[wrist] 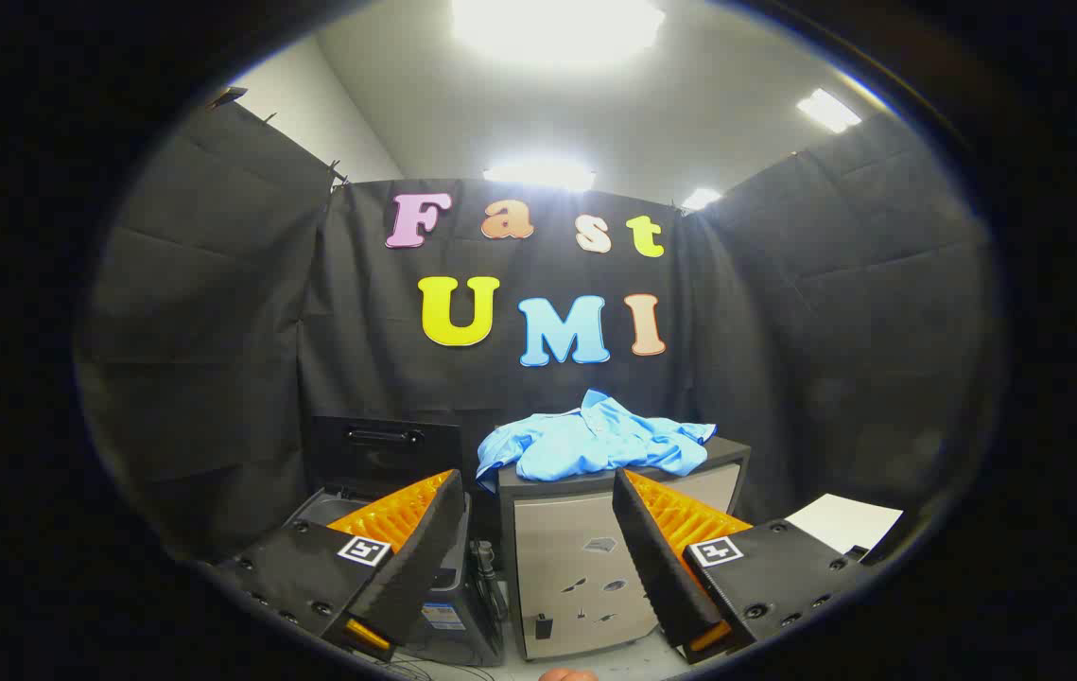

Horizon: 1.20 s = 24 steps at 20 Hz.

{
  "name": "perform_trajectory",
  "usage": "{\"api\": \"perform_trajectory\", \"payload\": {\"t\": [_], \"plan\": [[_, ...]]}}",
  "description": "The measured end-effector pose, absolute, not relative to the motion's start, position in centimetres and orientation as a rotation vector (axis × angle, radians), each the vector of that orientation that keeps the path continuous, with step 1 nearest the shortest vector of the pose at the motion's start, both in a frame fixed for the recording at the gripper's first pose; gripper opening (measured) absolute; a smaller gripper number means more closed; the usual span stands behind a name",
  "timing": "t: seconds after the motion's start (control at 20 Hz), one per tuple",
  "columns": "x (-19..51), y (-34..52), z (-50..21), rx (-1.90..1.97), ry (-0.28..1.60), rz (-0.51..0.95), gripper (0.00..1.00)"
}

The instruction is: Put the clothes into the washing machine and then close the washing machine lid.

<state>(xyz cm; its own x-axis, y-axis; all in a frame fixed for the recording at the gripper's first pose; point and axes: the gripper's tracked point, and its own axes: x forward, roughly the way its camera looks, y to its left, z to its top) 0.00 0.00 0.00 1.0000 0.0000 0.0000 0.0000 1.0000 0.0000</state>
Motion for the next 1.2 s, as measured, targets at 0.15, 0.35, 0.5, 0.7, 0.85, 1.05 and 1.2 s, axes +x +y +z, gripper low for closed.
{"api": "perform_trajectory", "payload": {"t": [0.15,0.35,0.5,0.7,0.85,1.05,1.2], "plan": [[-0.02,-0.07,0.24,0.009,-0.001,-0.004,0.99],[0.24,0.17,-0.01,-0.002,0.005,-0.015,0.99],[0.33,-0.01,0.1,0.002,0.009,-0.015,0.99],[0.53,0.0,0.0,-0.002,0.011,-0.018,0.99],[0.56,0.01,-0.05,-0.006,0.012,-0.018,0.98],[0.69,-0.04,0.04,-0.006,0.009,-0.016,0.99],[0.74,-0.05,0.04,-0.007,0.006,-0.02,0.99]]}}
